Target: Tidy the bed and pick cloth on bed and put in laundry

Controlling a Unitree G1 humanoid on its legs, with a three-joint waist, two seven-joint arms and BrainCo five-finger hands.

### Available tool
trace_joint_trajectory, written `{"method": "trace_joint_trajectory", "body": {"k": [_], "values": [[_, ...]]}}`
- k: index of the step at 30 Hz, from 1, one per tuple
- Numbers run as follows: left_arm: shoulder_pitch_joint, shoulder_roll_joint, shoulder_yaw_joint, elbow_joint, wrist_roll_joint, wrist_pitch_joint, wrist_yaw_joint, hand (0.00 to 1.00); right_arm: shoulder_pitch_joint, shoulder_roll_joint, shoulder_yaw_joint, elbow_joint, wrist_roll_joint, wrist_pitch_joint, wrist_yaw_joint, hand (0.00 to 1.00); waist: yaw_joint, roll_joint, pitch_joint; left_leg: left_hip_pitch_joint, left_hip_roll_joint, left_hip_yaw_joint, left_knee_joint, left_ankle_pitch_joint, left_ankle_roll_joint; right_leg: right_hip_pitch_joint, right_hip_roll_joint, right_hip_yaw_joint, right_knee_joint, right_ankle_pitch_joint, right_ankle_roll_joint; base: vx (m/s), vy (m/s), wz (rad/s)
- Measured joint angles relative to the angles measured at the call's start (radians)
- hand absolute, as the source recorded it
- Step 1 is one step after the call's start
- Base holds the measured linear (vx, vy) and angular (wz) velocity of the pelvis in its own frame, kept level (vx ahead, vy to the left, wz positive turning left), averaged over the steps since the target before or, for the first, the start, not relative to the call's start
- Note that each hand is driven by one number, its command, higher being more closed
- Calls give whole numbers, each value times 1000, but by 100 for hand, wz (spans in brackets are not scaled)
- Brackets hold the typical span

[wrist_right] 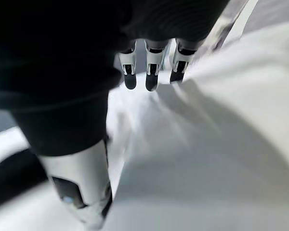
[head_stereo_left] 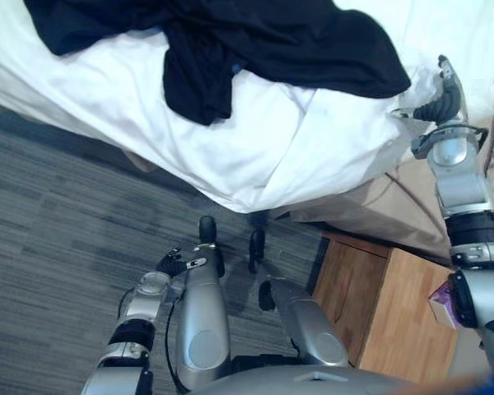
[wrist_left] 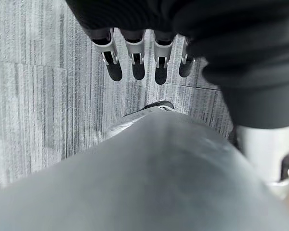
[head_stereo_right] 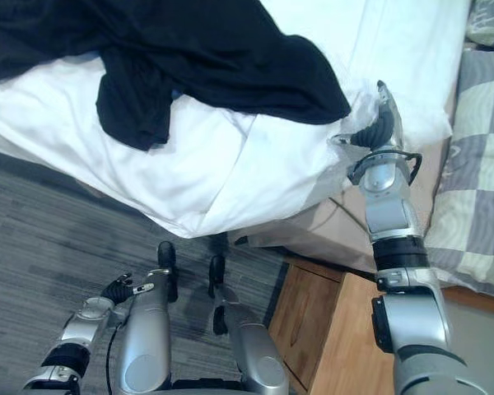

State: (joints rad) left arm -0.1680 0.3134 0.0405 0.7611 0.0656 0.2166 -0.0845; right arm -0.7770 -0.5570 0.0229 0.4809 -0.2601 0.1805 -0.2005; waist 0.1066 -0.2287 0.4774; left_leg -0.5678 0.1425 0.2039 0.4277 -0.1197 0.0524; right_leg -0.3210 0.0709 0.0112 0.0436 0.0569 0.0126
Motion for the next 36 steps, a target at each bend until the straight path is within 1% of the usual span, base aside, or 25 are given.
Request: {"method": "trace_joint_trajectory", "body": {"k": [1, 2, 5, 6, 7, 10, 11, 12, 15, 17, 18, 19, 20, 22, 23, 25, 26, 28, 29, 30, 31, 32, 34, 35, 36], "values": [[0, 0, -2, 2, -5, -5, 0, 0, -7, 0, -1, 11, 0, 0, 0, 0, -2, 1, -1, -5, -5, 0, -6, 5, 4, -8, -4, -2, 0, 0, 0, 25, 56, 10], [0, -1, -3, 5, -13, -11, -1, 0, -19, 0, -1, 27, 0, 3, -1, 0, -4, 4, -1, -16, -13, 0, -14, 16, 16, -22, -10, -3, 1, 1, 0, 20, 49, 13], [-13, -2, -25, 26, -21, -17, -1, 0, -42, -2, -1, 62, 0, 9, -1, 0, -11, 19, -5, -42, -37, -2, -45, 41, 23, -59, -27, -10, 2, 1, 1, 9, 44, 13], [-23, -4, -34, 47, -41, -23, 1, 0, -56, -3, -1, 71, 2, 11, 1, 100, -12, 28, -5, -49, -44, -1, -54, 51, 27, -72, -33, -13, 3, 2, 1, -6, 32, 9], [-28, -7, -35, 51, -49, -25, 3, 0, -60, -3, 0, 71, 4, 11, 2, 100, -12, 31, -4, -49, -47, 1, -62, 56, 28, -79, -36, -13, 5, 2, 1, -16, 24, 5], [-43, -23, -35, 85, -57, -33, 9, 0, -83, -3, -2, 65, 21, 28, 4, 100, -17, 57, -12, -69, -54, 4, -79, 64, 24, -117, -40, -13, 26, 1, 0, -23, 7, -1], [-44, -25, -35, 85, -59, -35, 11, 0, -88, -3, -3, 62, 22, 30, 4, 100, -20, 60, -14, -74, -53, 5, -80, 65, 23, -125, -40, -13, 32, 0, -1, -44, 2, -7], [-42, -26, -37, 86, -81, -37, 18, 0, -89, -3, -6, 53, 35, 31, 3, 100, -26, 66, -13, -77, -52, 8, -86, 66, 22, -134, -40, -12, 38, -2, -3, -36, -4, -7], [-40, -31, -40, 86, -94, -38, 24, 0, -69, -3, -15, 16, 78, 29, 0, 100, -34, 75, -18, -76, -50, 14, -94, 70, 15, -145, -39, -12, 53, -7, -10, -19, -16, -5], [-42, -33, -39, 85, -94, -39, 38, 0, -52, 0, -17, -4, 104, 24, -3, 100, -32, 76, -18, -63, -42, 33, -95, 71, 14, -145, -35, 1, 60, -9, -13, -7, -34, -18], [-42, -34, -39, 84, -94, -41, 44, 0, -43, 1, -18, -15, 122, 19, -7, 100, -33, 77, -18, -58, -41, 36, -95, 71, 14, -143, -35, 4, 61, -9, -14, 24, -33, -14], [-42, -36, -39, 81, -94, -50, 48, 0, -16, 9, -31, -29, 162, 1, -25, 100, -36, 78, -19, -38, -40, 42, -99, 72, 12, -129, -35, 8, 61, -10, -15, 32, -35, -11], [-42, -37, -39, 78, -94, -52, 48, 0, 0, 13, -40, -34, 174, -3, -32, 100, -36, 79, -20, -28, -39, 44, -100, 71, 11, -121, -34, 9, 61, -12, -17, 52, -45, -12], [-40, -53, -39, 52, -96, -54, 47, 0, 65, 44, -85, -55, 217, -30, -50, 100, -36, 83, -22, 19, -36, 57, -102, 68, 9, -79, -32, 18, 60, -21, -19, 54, -39, -11], [-39, -62, -39, 42, -96, -53, 47, 0, 85, 46, -93, -68, 225, -37, -52, 100, -36, 84, -22, 31, -36, 60, -104, 67, 9, -69, -32, 23, 60, -23, -17, 54, -32, -13], [-34, -88, -42, 23, -96, -48, 47, 0, 175, 55, -123, -130, 275, -62, -76, 100, -40, 87, -25, 75, -34, 69, -104, 52, 2, -29, -32, 35, 61, -32, -16, 59, -24, -15], [-27, -94, -43, 14, -96, -44, 47, 0, 204, 69, -144, -147, 289, -68, -80, 100, -43, 87, -26, 88, -32, 71, -102, 49, 5, -18, -31, 37, 60, -33, -16, 59, -13, -19], [-1, -99, -60, -2, -93, -42, 53, 0, 284, 113, -194, -193, 319, -77, -98, 100, -47, 84, -27, 127, -22, 89, -86, 26, 4, 21, -25, 54, 60, -40, -17, 54, -2, -25], [15, -94, -59, -4, -94, -32, 51, 0, 348, 138, -218, -220, 332, -81, -108, 100, -50, 83, -34, 150, -14, 96, -72, 10, 3, 46, -21, 65, 60, -44, -14, 60, 5, -32], [35, -92, -60, -4, -94, -22, 47, 0, 403, 166, -235, -241, 334, -87, -115, 100, -63, 79, -51, 163, -9, 107, -63, -4, 2, 60, -19, 72, 62, -51, -6, 63, 5, -32], [42, -90, -59, -4, -95, -17, 47, 0, 429, 175, -244, -252, 333, -90, -116, 100, -65, 78, -58, 170, -5, 113, -58, -11, 3, 67, -17, 79, 62, -53, -6, 60, 16, -31], [53, -89, -60, -3, -94, -5, 47, 0, 467, 194, -261, -274, 333, -97, -117, 100, -70, 77, -72, 186, 0, 122, -53, -31, -3, 81, -14, 93, 61, -57, -6, 66, 26, -26], [78, -89, -60, -2, -92, -1, 48, 0, 505, 222, -275, -314, 333, -119, -117, 100, -88, 75, -88, 225, 0, 135, -45, -53, -3, 120, -17, 104, 61, -73, 2, 86, 45, -17], [87, -89, -60, -2, -92, 1, 48, 0, 512, 237, -284, -327, 333, -125, -117, 100, -90, 71, -100, 235, 1, 141, -44, -60, -3, 126, -18, 110, 61, -77, 1, 124, 47, -15], [106, -88, -62, -2, -92, 6, 47, 0, 529, 263, -294, -342, 333, -141, -118, 100, -93, 65, -126, 252, 1, 149, -42, -73, -3, 142, -19, 117, 60, -84, 1, 151, 41, -14]]}}
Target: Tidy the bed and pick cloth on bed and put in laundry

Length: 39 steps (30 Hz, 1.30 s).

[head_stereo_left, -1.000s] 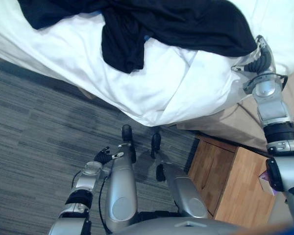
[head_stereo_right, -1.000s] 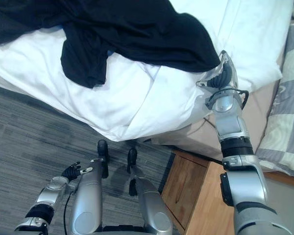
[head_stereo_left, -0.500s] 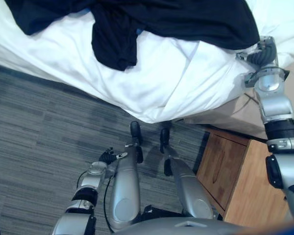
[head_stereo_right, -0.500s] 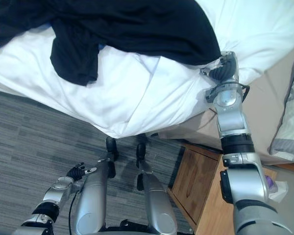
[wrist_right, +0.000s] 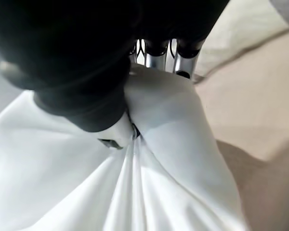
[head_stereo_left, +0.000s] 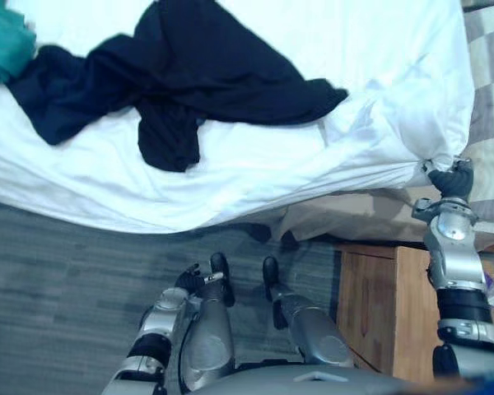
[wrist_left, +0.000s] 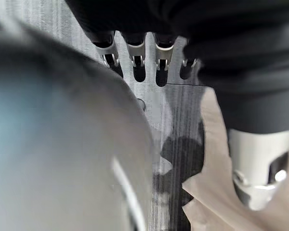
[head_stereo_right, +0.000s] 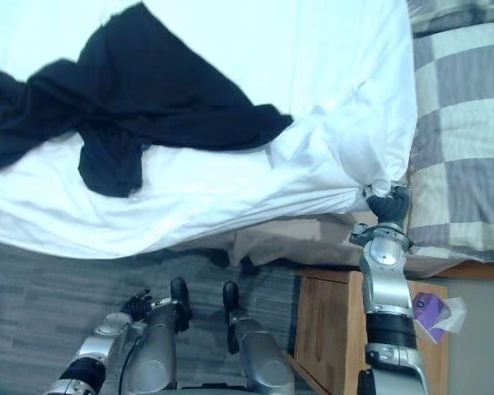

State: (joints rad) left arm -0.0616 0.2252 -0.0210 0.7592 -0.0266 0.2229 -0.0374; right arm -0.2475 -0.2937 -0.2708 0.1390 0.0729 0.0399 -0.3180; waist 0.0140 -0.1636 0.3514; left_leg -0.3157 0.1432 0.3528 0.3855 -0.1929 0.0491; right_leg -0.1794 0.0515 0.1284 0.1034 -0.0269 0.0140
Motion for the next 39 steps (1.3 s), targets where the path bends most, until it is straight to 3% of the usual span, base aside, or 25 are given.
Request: {"method": "trace_joint_trajectory", "body": {"k": [2, 3, 8, 10, 13, 18, 23, 29, 32, 35, 36, 37, 39], "values": [[29, 3, 0, 0, -1, 1, -1, 0, 41, 30, -5, -2, 1, -26, 0, 100, 0, -12, -35, 38, -1, 15, 2, -18, 7, 34, -4, 16, -2, -12, 7, 198, 56, -18], [39, 3, -1, 1, -2, 1, -1, 0, 56, 49, -12, -2, 1, -35, 0, 0, -2, -16, -51, 51, -2, 22, 1, -25, 6, 43, -5, 23, -3, -14, 9, 216, 73, -19], [104, -15, -17, 19, -4, -14, -9, 0, 149, 171, -88, 53, 109, -74, 1, 0, -35, 4, -124, 157, -12, 80, -22, -40, 4, 123, -21, 24, 14, -29, 31, 191, 84, 2], [139, -28, -17, 41, -4, -20, -33, 0, 183, 228, -132, 130, 203, -102, 1, 0, -53, 39, -159, 235, -24, 84, -66, -41, 3, 162, -22, 25, 43, -36, 34, 172, 77, 13], [169, -29, -13, 67, 1, -22, -78, 0, 222, 292, -205, 247, 271, -134, 5, 0, -57, 85, -199, 319, -27, 117, -111, -50, -13, 210, -16, 43, 56, -37, 34, 159, 35, -14], [233, -62, 34, 91, 19, -14, -171, 0, 379, 373, -387, 331, 335, -168, -17, 0, -64, 140, -248, 444, -11, 214, -153, -73, -49, 260, 3, 53, 106, -51, 42, 144, -20, -45], [290, -87, 79, 117, 42, 16, -235, 0, 560, 365, -599, 371, 377, -208, -134, 0, -112, 154, -303, 520, -3, 280, -185, -117, -74, 294, 18, 52, 117, -80, 35, 87, -24, -47], [292, -84, 83, 128, 46, 53, -251, 0, 608, 363, -678, 380, 336, -239, -224, 0, -124, 150, -335, 545, -6, 298, -191, -124, -77, 311, 18, 53, 101, -86, 32, -12, -28, -16], [292, -78, 80, 127, 37, 53, -258, 0, 592, 361, -670, 310, 337, -267, -181, 0, -124, 143, -342, 543, -13, 300, -196, -127, -83, 310, 14, 71, 88, -91, 23, -48, -23, -4], [292, -64, 36, 128, -4, 51, -245, 0, 583, 335, -604, 99, 345, -319, -40, 0, -135, 142, -344, 537, -31, 309, -206, -125, -82, 306, 0, 92, 71, -108, 15, -22, -8, -13], [293, -55, 11, 130, -36, 51, -233, 0, 570, 294, -548, 5, 347, -331, 53, 100, -136, 145, -346, 529, -37, 320, -207, -122, -79, 294, -4, 104, 71, -118, 16, 5, -8, -19], [293, -50, 2, 131, -43, 51, -230, 0, 562, 277, -524, -22, 349, -337, 84, 100, -138, 145, -346, 523, -40, 321, -207, -119, -75, 289, -7, 104, 71, -123, 17, 11, -15, -15], [290, -37, -30, 155, -69, 50, -215, 0, 524, 240, -457, -81, 404, -351, 221, 100, -142, 143, -347, 511, -46, 316, -211, -105, -61, 279, -12, 104, 66, -126, 15, 20, -2, 5]]}}
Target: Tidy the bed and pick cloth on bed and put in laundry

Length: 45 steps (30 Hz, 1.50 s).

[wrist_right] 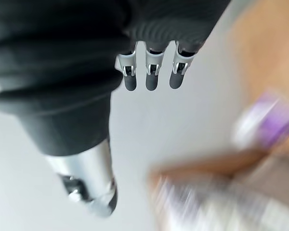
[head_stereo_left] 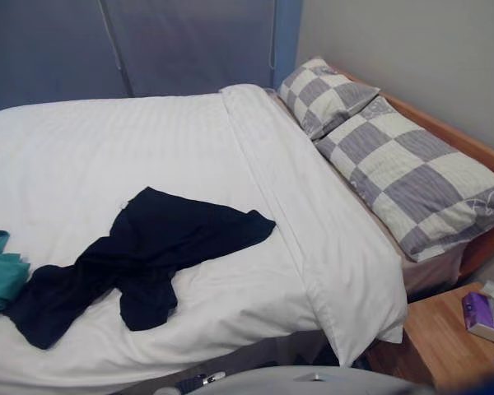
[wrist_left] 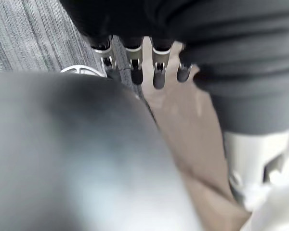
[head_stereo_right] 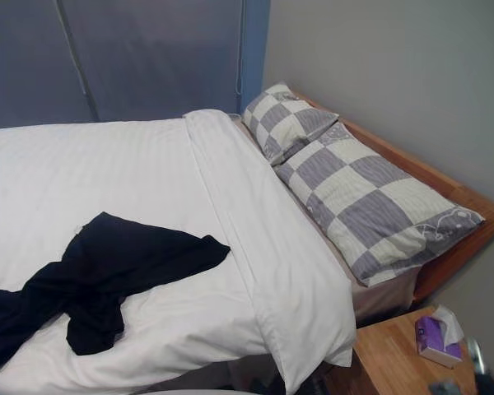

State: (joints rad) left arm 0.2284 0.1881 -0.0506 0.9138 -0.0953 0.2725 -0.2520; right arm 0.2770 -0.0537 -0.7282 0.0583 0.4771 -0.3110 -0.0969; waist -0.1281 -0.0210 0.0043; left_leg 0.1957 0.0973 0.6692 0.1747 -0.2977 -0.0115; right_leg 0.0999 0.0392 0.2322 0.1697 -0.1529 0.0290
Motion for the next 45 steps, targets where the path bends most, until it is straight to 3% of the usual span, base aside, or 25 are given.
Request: {"method": "trace_joint_trajectory", "body": {"k": [4, 9, 11, 12, 14, 19, 24, 27, 30, 33, 38, 41, 45], "values": [[-5, 12, -72, 15, -45, -10, 40, 0, -75, 7, 133, -10, 149, 20, 242, 100, -19, 14, 5, 10, -25, -27, -39, 34, 20, 5, -12, -5, -10, 0, 0, 56, 18, 20], [-1, 15, -101, 13, -60, -26, 61, 0, -95, 7, 270, -42, 326, 65, 397, 100, -14, 27, 20, 9, -55, -79, -74, 55, 28, 17, -35, -31, -9, -24, 6, 0, 15, 27], [0, 17, -101, 12, -63, -38, 61, 0, -124, 6, 313, -63, 396, 66, 407, 100, -12, 24, 27, -9, -76, -91, -88, 62, 35, -2, -53, -33, 2, -53, 5, -54, 5, 22], [-1, 16, -106, 11, -72, -45, 62, 0, -147, 6, 335, -76, 434, 64, 406, 100, -11, 38, 38, -33, -87, -105, -90, 67, 41, -28, -63, -42, 18, -67, 5, -75, -1, 25], [-2, 16, -107, 4, -85, -58, 64, 0, -191, 0, 355, -83, 483, 56, 394, 100, -11, 39, 56, -67, -99, -122, -94, 77, 49, -68, -74, -58, 41, -77, 9, -93, 6, 31], [-57, 1, -115, -33, -143, -128, 63, 0, -402, -55, 358, -134, 667, -4, 328, 100, 35, 106, 213, -245, -116, -131, -47, 108, 84, -266, -100, -81, 139, -78, 13, -107, 28, 24], [-113, 12, -103, -70, -210, -183, 52, 0, -584, -96, 369, -217, 741, -14, 295, 100, 39, 130, 383, -414, -110, -111, 72, 108, 85, -461, -120, -78, 291, -98, 21, -105, -11, 11], [-164, 9, -84, -67, -264, -233, 62, 0, -666, -140, 380, -220, 778, -12, 298, 100, 42, 154, 451, -565, -90, -89, 151, 107, 86, -614, -119, -63, 350, -98, 21, -128, -50, 0], [-263, -60, -55, -74, -358, -301, 79, 0, -719, -156, 400, -195, 818, -15, 318, 100, 41, 165, 530, -692, -60, -76, 223, 104, 92, -739, -107, -55, 396, -97, 21, -121, -78, 3], [-312, -89, -17, -66, -400, -347, 137, 0, -744, -132, 434, -137, 894, -47, 385, 100, 40, 165, 531, -777, -26, -74, 284, 96, 102, -825, -88, -55, 442, -94, 18, -63, -104, 3], [-344, -147, 59, -56, -474, -393, 193, 0, -743, -82, 466, -49, 974, -90, 514, 100, 39, 164, 530, -774, -7, -74, 266, 93, 94, -826, -65, -61, 423, -79, 3, -54, -58, -5], [-380, -185, 102, -49, -484, -398, 198, 0, -689, -68, 464, -15, 975, -92, 576, 100, 38, 159, 528, -771, -3, -62, 224, 95, 80, -822, -59, -66, 381, -52, -6, -84, -8, -3], [-419, -233, 149, -50, -484, -398, 195, 0, -558, -62, 430, 72, 1016, -66, 644, 100, 33, 133, 515, -755, -2, -26, 184, 112, 81, -804, -54, -51, 315, -8, 0, -31, 54, -21]]}}
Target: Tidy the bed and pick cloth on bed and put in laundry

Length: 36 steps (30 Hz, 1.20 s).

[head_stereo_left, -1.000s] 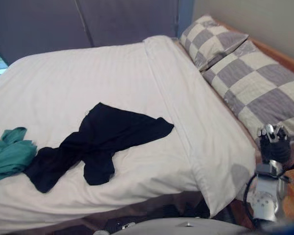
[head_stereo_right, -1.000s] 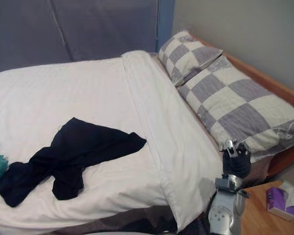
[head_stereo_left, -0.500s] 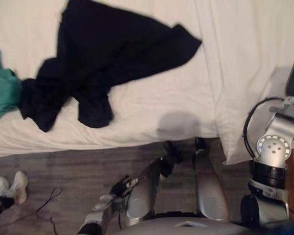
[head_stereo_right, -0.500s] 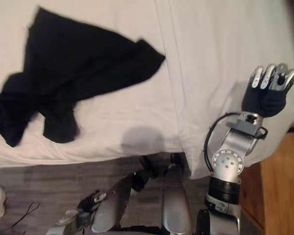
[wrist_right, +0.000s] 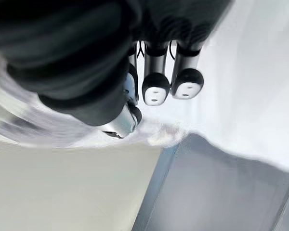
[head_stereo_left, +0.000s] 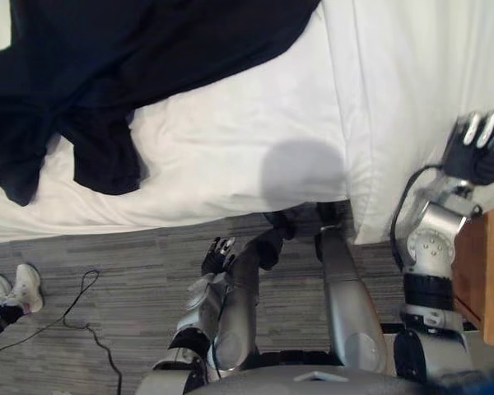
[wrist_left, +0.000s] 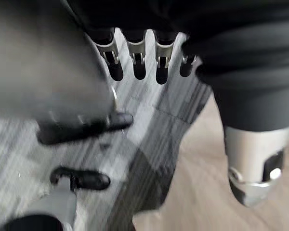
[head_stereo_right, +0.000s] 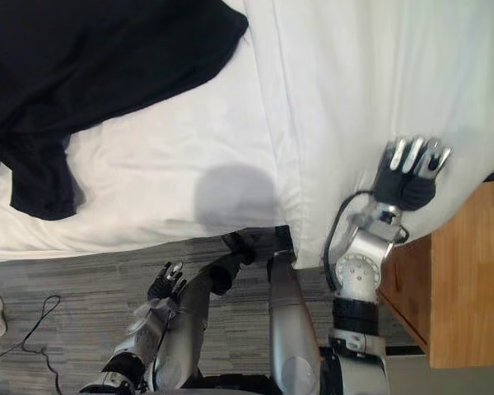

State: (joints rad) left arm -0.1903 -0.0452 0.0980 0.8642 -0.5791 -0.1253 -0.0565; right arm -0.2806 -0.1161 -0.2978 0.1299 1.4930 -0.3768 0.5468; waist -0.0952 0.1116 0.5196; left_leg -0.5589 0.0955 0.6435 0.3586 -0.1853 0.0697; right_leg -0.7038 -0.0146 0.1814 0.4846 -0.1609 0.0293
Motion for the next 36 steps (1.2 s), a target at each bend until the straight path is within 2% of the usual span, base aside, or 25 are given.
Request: {"method": "trace_joint_trajectory", "body": {"k": [1, 4, 7, 9, 11, 13, 14, 16, 18, 19, 21, 22, 24, 27, 31, 33, 36], "values": [[-3, -13, 3, 1, -1, 2, -4, 0, 48, 0, -44, 148, 39, 23, -14, 100, 0, -7, -3, 22, -3, 9, -12, 6, 9, 23, 0, 8, -19, 10, 5, 26, 80, -26], [-3, -16, 2, 13, -1, 11, -18, 0, 141, 18, -86, 413, 109, 64, -62, 100, 2, -7, -3, 54, -13, 36, -28, 5, 8, 43, -1, 24, -29, 12, 8, 33, 59, -23], [-1, -16, 20, 25, -33, 12, -31, 0, 246, 77, -84, 447, 111, 99, -61, 100, -15, -8, -3, 93, -6, 61, -22, -12, -8, 75, 0, 33, -32, 13, 10, 43, 18, -31], [1, -16, 23, 24, -36, 12, -45, 0, 278, 74, -88, 428, 104, 102, -43, 100, -21, -8, -3, 125, 17, 62, 9, -36, -4, 120, 10, 27, -43, 13, 11, 14, 7, -22], [6, -16, 23, 21, -36, 14, -59, 0, 296, 69, -99, 369, 100, 97, -26, 100, -20, -19, -9, 155, 35, 61, 31, -52, -4, 163, 17, 20, -52, 13, 11, -4, 5, -14], [28, -16, 28, 13, -33, 30, -72, 0, 299, 69, -131, 240, 75, 46, -10, 100, -14, -48, -26, 197, 44, 62, 34, -68, -5, 212, 24, 16, -73, 12, 10, 0, 2, -10], [34, -16, 28, 9, -32, 36, -74, 0, 303, 69, -146, 198, 63, 29, -7, 100, -12, -54, -30, 209, 45, 62, 34, -72, -5, 227, 24, 13, -79, 10, 7, 21, 9, -4], [67, -15, 22, -12, -22, 61, -79, 0, 330, 64, -179, 61, 46, -33, 13, 100, -2, -73, -44, 247, 48, 59, 31, -80, -7, 271, 23, 2, -92, 5, 3, 28, 5, 2], [114, -7, 20, -24, -18, 93, -79, 0, 386, 66, -191, -101, -37, -108, 69, 100, 5, -100, -95, 277, 46, 53, 24, -85, -9, 308, 20, -9, -99, -9, 3, 99, 9, 8], [129, -5, 19, -24, -17, 106, -80, 0, 401, 66, -184, -146, -78, -121, 76, 100, 5, -110, -113, 290, 44, 52, 20, -83, -6, 319, 18, -10, -98, -14, 2, 145, 9, 10], [165, -6, 17, -48, -14, 169, -97, 0, 440, 68, -156, -243, -216, -133, 118, 100, 5, -126, -160, 331, 40, 52, 10, -81, -1, 360, 9, -43, -96, -23, 0, 165, 4, 10], [186, -7, 3, -60, 8, 200, -112, 0, 459, 68, -128, -278, -281, -127, 151, 100, 10, -130, -184, 350, 38, 52, 8, -81, 0, 379, 1, -65, -93, -29, -4, 148, 0, 17], [205, -8, -34, -62, 25, 227, -138, 0, 490, 70, -73, -330, -363, -95, 212, 100, 23, -135, -212, 382, 28, 46, 5, -81, 0, 413, -13, -90, -87, -51, -1, 120, -6, 23], [222, -17, -61, -73, 56, 228, -143, 0, 499, 71, 41, -373, -439, -22, 272, 100, 35, -126, -231, 395, 19, 9, 2, -88, 2, 444, -27, -130, -79, -75, -2, 45, -22, 37], [236, -12, -107, -105, 62, 224, -173, 0, 460, 76, 219, -377, -517, 45, 265, 100, 60, -121, -231, 373, 7, -30, 17, -92, 3, 429, -50, -172, -35, -110, -5, -33, -30, 33], [236, -4, -122, -114, 61, 216, -186, 0, 429, 75, 262, -376, -541, 46, 248, 100, 60, -113, -227, 337, 5, -46, 33, -93, 5, 399, -57, -183, -19, -114, -8, -70, -9, 34], [229, 2, -141, -136, 52, 184, -218, 0, 327, 64, 340, -360, -569, 31, 203, 100, 64, -83, -192, 264, 3, -56, 52, -85, 17, 330, -64, -189, 4, -109, -6, -78, 15, 18]]}}
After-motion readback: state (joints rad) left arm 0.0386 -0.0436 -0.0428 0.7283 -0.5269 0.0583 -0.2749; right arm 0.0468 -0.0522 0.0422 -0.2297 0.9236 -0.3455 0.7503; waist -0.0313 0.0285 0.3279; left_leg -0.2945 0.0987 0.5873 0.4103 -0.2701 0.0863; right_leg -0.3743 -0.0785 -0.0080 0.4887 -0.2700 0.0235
